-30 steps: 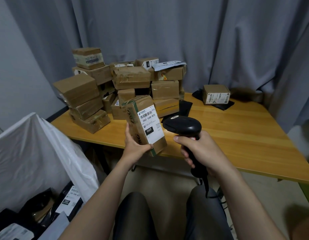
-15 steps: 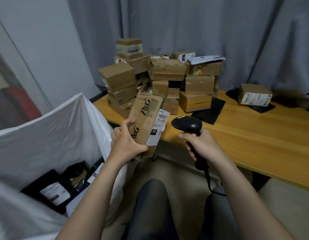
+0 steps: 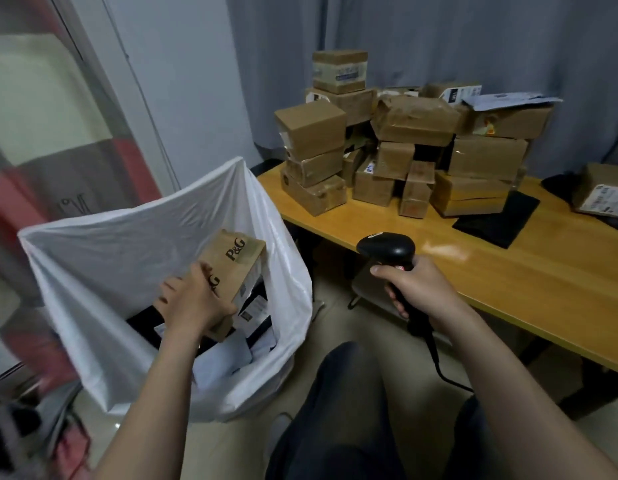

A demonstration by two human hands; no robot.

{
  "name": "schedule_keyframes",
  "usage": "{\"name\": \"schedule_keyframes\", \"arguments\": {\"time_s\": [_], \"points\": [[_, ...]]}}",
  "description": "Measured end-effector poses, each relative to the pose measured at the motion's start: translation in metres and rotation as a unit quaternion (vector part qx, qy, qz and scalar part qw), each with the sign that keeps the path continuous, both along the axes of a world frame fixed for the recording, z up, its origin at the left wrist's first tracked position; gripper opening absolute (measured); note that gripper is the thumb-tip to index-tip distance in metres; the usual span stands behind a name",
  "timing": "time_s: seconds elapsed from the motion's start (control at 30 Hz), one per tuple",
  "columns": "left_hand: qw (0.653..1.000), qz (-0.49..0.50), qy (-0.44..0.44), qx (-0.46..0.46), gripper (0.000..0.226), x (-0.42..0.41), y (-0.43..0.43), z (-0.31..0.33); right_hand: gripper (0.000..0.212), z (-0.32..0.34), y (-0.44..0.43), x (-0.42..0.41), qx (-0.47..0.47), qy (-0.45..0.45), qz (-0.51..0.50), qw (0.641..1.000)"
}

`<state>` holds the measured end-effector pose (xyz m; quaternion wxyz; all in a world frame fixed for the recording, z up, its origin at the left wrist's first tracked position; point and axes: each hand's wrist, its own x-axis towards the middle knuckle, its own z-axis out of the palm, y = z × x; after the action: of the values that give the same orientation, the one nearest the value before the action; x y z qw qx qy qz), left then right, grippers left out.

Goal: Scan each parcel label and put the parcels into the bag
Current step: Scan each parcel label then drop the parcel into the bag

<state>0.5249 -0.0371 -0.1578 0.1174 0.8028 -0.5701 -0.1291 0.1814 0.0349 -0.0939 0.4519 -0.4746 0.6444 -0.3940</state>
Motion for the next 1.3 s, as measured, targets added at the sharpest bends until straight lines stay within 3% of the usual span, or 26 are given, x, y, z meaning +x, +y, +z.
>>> {"name": "schedule_keyframes", "arguments": {"time_s": [0.13, 0.23, 0.47, 0.67, 1.3], "points": [[0.988, -0.028, -0.028, 0.148, 0.068, -0.002, -0.015, -0.045, 0.025, -0.004, -0.003, 0.001, 0.011, -0.005, -0.004, 1.0], [0.972, -0.044, -0.044, 0.228, 0.075, -0.013, -0.018, -0.064, 0.025, -0.007, -0.006, 0.0, 0.018, -0.007, -0.006, 1.0], [0.975, -0.115, -0.052, 0.18, 0.055, -0.042, -0.031, -0.035, 0.024, -0.013, -0.007, -0.005, 0.018, -0.017, -0.016, 1.0], [0.971, -0.2, -0.08, 0.107, 0.072, -0.093, -0.035, 0.005, 0.022, -0.006, 0.002, -0.027, 0.013, -0.02, -0.055, 0.998], [0.867, -0.488, -0.087, -0.046, 0.066, -0.418, -0.06, 0.11, 0.019, 0.052, 0.04, -0.226, -0.095, 0.011, -0.294, 0.951]]}}
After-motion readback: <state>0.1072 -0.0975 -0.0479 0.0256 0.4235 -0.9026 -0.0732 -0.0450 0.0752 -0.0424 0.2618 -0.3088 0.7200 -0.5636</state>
